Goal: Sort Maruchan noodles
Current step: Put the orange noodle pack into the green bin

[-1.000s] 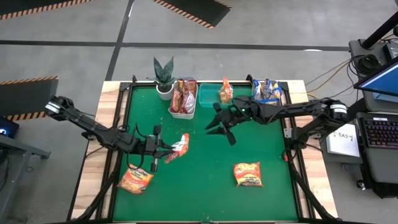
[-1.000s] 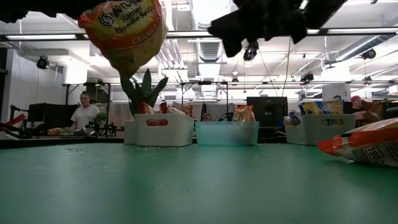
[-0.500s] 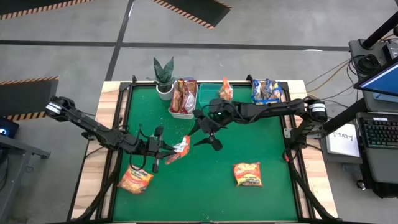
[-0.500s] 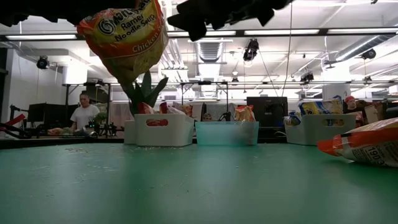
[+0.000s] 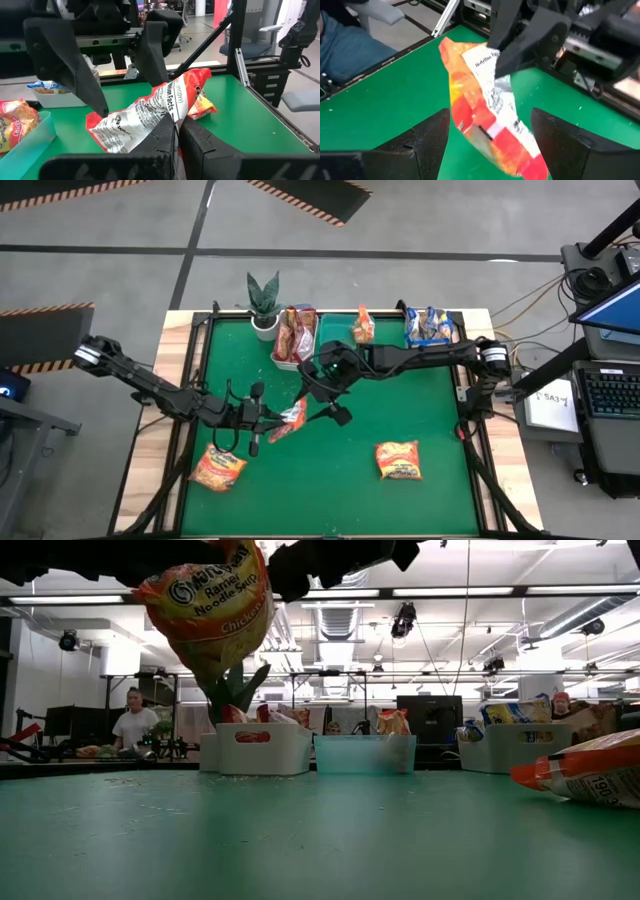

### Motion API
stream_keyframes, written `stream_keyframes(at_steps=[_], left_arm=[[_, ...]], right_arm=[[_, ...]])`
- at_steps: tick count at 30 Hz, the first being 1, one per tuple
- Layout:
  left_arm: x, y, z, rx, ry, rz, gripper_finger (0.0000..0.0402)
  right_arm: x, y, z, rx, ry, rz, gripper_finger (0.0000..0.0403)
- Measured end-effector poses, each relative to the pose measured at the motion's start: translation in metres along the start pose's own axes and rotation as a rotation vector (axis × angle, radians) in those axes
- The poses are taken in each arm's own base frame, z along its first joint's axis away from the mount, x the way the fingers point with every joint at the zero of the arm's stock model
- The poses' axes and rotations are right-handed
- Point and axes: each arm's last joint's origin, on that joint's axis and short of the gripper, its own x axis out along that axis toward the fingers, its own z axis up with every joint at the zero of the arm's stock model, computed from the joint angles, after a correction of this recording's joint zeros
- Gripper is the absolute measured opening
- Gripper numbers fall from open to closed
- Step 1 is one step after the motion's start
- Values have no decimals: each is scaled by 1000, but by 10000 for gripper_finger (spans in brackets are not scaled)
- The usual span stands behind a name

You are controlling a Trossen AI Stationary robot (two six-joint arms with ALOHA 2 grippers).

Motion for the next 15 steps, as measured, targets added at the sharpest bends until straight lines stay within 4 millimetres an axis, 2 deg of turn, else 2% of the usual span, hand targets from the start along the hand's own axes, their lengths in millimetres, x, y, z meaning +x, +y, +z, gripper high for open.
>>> stream_keyframes(at_steps=[7, 15], left_arm=[[2, 2, 0, -6, -14, 34, 0], [6, 3, 2, -24, -54, 46, 0]], right_arm=[[3, 5, 3, -52, -14, 10, 251], [15, 3, -2, -67, -26, 7, 237]])
